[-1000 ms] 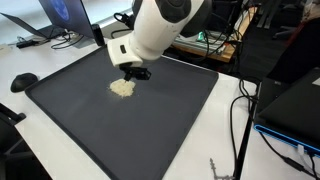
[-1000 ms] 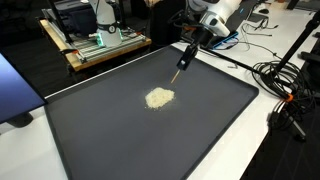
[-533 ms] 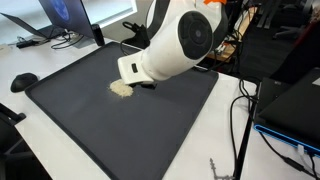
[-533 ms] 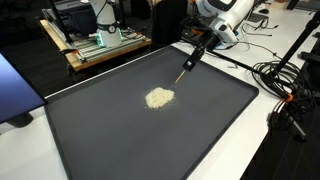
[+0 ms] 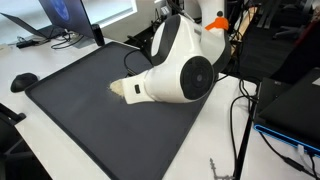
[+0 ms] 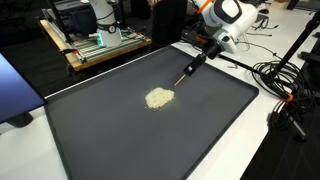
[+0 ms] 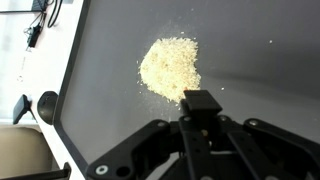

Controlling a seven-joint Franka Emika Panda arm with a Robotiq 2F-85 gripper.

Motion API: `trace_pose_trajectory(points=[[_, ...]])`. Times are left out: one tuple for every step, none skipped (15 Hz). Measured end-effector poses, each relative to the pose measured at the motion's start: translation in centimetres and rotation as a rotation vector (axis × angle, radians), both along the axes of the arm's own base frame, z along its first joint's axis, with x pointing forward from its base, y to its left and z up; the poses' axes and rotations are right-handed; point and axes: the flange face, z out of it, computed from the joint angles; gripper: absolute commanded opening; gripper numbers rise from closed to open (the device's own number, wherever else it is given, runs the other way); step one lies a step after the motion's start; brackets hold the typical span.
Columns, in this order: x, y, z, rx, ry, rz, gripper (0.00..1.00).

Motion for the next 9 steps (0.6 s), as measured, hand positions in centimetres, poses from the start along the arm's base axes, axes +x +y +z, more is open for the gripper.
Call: trace_pose_trajectory(points=[[0.2,0.0,-0.4,-0.002,0.005,-0.004,0.03],[0.4,0.0,-0.6,-0.001,0.01,-0.006,0.03],[0.6,-0.1,-0.8,0.005,0.015,-0.008,0.03],[0.9,-0.4,-0.7,0.017,0.019,-0.011,0.03],[1.2,-0.9,-0.4,0.033,0.024,-0.018,0.03],[1.6,-1.5,-0.1,0.054,0.03,-0.029,0.03],[2.0,-2.5,0.4,0.081,0.037,-0.043,0.03],[2.5,-3.7,0.8,0.108,0.047,-0.057,0.03],[2.9,-5.1,1.3,0.139,0.057,-0.073,0.03]])
